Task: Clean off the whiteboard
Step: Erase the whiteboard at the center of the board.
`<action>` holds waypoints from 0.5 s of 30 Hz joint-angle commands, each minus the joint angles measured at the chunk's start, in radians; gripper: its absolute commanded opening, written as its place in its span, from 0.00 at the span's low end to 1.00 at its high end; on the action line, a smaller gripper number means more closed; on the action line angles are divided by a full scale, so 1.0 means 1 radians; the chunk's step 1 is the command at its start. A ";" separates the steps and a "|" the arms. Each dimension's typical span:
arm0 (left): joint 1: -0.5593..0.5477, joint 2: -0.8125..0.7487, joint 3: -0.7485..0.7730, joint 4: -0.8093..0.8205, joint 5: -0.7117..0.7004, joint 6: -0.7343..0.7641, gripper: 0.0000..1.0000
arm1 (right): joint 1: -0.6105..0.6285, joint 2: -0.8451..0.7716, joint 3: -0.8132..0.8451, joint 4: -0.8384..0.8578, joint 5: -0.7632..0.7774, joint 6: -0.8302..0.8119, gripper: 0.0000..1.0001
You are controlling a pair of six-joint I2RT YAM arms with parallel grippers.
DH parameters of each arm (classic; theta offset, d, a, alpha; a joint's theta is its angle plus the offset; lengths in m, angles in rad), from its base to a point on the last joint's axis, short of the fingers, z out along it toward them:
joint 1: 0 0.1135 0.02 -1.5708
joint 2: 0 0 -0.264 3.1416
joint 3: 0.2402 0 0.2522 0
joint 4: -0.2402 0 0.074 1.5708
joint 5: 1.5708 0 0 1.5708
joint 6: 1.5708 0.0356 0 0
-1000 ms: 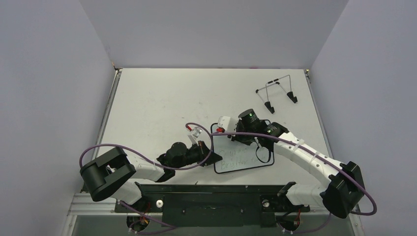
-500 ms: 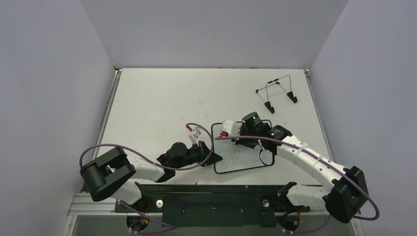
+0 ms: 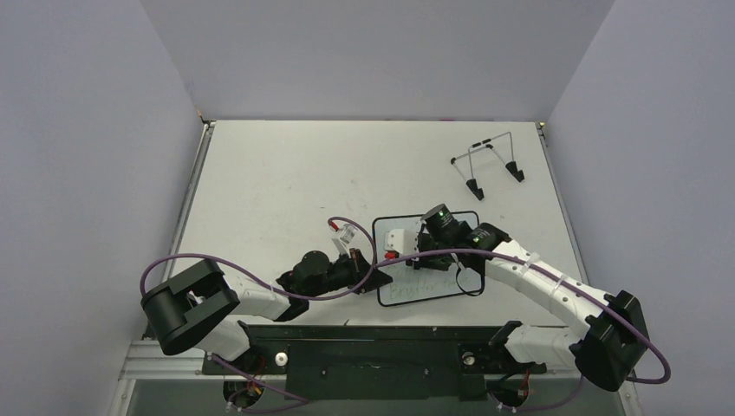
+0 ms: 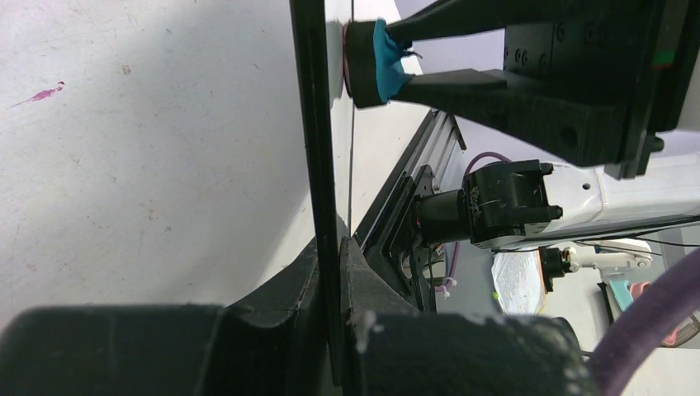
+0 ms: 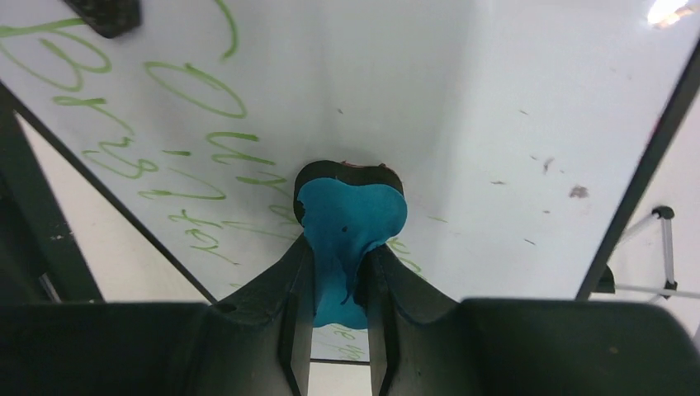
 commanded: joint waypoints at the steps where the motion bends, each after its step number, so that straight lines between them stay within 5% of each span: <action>1: -0.009 -0.012 0.049 0.095 0.038 0.044 0.00 | 0.010 0.007 0.015 0.005 -0.004 -0.021 0.00; 4: -0.008 -0.011 0.051 0.096 0.039 0.044 0.00 | -0.036 -0.004 -0.002 0.120 0.161 0.104 0.00; 9: -0.008 -0.008 0.050 0.098 0.042 0.044 0.00 | -0.078 -0.014 -0.010 0.155 0.187 0.134 0.00; 15: -0.008 -0.012 0.043 0.103 0.036 0.043 0.00 | -0.038 -0.021 0.017 -0.032 -0.058 -0.055 0.00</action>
